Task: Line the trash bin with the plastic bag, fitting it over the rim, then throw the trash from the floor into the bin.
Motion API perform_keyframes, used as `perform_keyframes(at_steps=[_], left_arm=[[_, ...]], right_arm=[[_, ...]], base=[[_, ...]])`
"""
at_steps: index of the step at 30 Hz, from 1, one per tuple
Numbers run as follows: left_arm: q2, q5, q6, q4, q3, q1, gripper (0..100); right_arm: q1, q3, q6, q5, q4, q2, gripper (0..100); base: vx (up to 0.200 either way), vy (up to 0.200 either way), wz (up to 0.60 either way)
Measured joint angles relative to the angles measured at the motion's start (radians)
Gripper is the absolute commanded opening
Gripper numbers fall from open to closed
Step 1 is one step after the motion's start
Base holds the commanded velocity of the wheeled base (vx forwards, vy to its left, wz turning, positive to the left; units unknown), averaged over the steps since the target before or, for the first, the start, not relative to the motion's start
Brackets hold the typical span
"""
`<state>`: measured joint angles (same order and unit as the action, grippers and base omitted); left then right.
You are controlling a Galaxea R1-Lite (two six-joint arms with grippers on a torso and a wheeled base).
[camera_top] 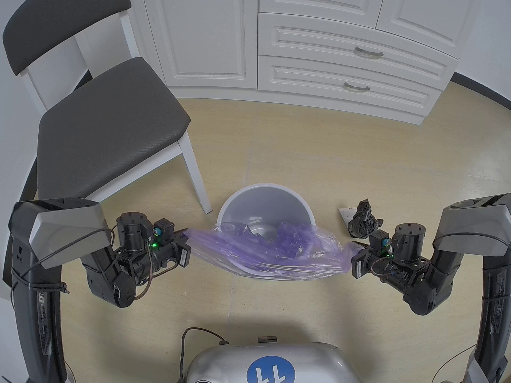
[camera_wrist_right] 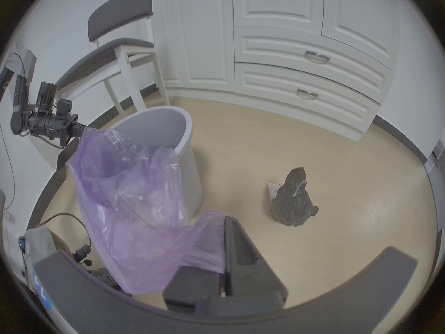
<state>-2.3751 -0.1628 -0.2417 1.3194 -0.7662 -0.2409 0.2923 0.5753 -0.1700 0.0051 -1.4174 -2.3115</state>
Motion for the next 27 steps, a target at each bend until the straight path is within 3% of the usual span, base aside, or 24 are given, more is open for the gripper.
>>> perform_keyframes(at_steps=[7,24,25,27], left_arm=[[0.029,-0.056,-0.002,-0.011,0.022,0.027,0],[0.022,-0.057,-0.002,-0.007,0.028,0.008,0],[0.022,-0.057,-0.002,-0.007,0.028,0.008,0],[0.021,-0.057,-0.002,-0.007,0.028,0.007,0]], right_arm=[[-0.014,0.016,0.005,0.0,0.003,-0.036,0],[-0.076,0.044,-0.042,0.0,0.01,-0.113,0],[-0.076,0.042,-0.044,-0.001,0.01,-0.115,100],[-0.074,0.036,-0.061,0.0,0.006,-0.114,100]], base=[[0.0,0.0,0.0],[0.0,0.0,0.0],[0.0,0.0,0.0],[0.0,0.0,0.0]])
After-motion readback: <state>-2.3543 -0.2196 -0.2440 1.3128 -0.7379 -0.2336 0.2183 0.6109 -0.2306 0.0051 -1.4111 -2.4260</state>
